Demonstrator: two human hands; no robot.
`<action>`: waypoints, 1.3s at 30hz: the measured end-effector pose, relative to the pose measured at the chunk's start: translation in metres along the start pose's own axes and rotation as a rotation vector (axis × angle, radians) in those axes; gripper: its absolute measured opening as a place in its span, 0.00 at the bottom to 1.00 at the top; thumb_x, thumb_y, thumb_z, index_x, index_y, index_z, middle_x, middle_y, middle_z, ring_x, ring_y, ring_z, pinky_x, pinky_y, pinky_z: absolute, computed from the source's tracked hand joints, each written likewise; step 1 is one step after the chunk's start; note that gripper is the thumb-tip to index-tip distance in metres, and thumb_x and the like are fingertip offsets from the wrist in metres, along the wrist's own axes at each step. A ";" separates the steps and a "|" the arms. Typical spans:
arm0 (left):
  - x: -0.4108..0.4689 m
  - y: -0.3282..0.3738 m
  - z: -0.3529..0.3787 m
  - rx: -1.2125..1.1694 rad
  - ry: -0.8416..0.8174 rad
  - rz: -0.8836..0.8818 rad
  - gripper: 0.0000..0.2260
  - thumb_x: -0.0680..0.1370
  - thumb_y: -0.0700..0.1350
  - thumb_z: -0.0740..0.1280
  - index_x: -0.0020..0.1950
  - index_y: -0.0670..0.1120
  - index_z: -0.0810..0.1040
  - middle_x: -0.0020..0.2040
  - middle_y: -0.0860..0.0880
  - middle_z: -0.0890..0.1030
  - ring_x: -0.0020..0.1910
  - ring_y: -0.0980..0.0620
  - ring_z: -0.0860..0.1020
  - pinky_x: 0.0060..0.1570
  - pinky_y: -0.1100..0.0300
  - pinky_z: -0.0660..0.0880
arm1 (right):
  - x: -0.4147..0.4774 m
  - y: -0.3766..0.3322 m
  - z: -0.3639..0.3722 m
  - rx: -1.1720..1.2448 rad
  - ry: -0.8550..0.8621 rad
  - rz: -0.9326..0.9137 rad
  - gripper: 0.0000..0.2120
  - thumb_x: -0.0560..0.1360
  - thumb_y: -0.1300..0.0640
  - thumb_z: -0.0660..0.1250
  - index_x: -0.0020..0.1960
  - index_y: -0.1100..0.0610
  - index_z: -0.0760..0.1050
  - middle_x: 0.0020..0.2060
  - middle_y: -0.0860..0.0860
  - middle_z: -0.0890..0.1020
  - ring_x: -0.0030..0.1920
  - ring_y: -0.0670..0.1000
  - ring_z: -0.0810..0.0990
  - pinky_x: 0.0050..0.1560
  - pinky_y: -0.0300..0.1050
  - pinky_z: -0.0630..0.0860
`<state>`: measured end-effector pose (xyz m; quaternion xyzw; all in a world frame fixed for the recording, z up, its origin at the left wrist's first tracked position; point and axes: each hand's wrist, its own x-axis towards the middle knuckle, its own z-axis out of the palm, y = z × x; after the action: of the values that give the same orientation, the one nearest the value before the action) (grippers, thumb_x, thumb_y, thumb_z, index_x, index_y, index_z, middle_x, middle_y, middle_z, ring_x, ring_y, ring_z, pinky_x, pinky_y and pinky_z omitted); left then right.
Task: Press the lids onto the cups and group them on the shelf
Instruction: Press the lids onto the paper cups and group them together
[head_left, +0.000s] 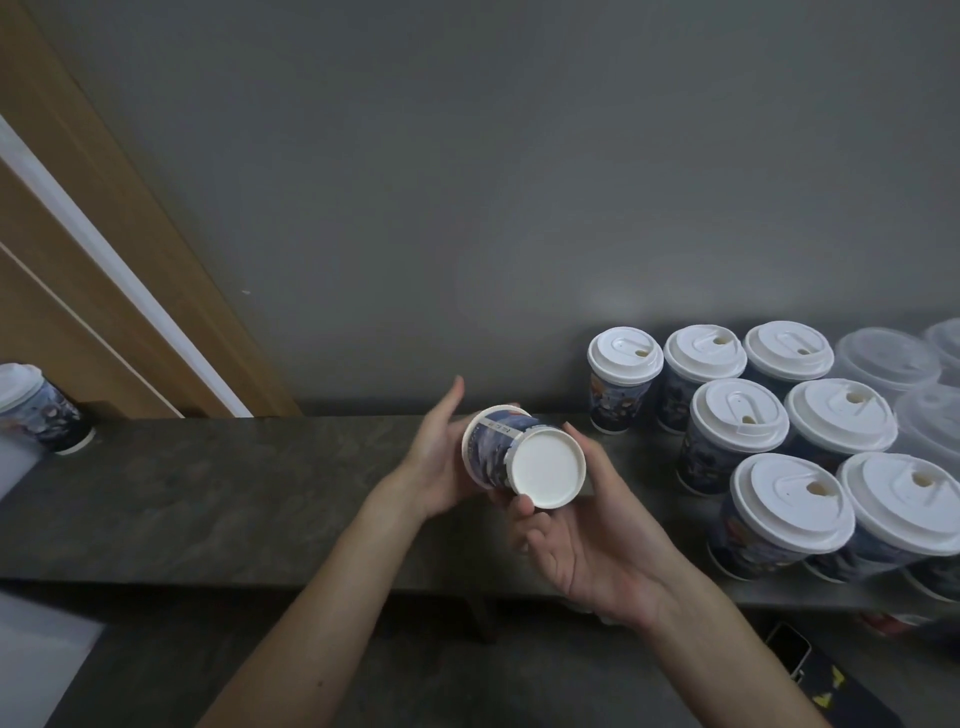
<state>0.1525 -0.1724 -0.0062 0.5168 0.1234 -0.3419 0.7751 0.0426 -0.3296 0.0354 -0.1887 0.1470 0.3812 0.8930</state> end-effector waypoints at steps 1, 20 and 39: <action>-0.001 0.002 0.002 0.004 -0.012 0.014 0.34 0.81 0.67 0.54 0.61 0.39 0.82 0.54 0.40 0.85 0.49 0.44 0.85 0.52 0.52 0.79 | 0.000 0.000 0.000 0.006 -0.018 0.004 0.32 0.73 0.36 0.73 0.61 0.62 0.77 0.36 0.59 0.80 0.31 0.53 0.82 0.32 0.47 0.84; 0.007 0.001 -0.004 0.189 0.097 0.374 0.20 0.69 0.54 0.75 0.53 0.42 0.87 0.56 0.36 0.84 0.53 0.41 0.83 0.63 0.47 0.76 | 0.013 0.002 -0.014 -0.341 0.141 -0.106 0.30 0.73 0.35 0.66 0.54 0.62 0.82 0.41 0.60 0.82 0.35 0.54 0.83 0.41 0.51 0.85; 0.001 -0.013 0.010 0.073 0.210 0.198 0.16 0.75 0.57 0.69 0.55 0.47 0.85 0.51 0.44 0.86 0.48 0.47 0.84 0.42 0.56 0.80 | 0.024 0.004 -0.034 -1.174 0.769 -0.972 0.27 0.67 0.38 0.79 0.57 0.47 0.72 0.43 0.40 0.84 0.43 0.39 0.83 0.44 0.43 0.82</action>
<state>0.1435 -0.1846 -0.0118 0.5872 0.1398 -0.2117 0.7686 0.0516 -0.3276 -0.0049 -0.7793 0.1214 -0.1206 0.6029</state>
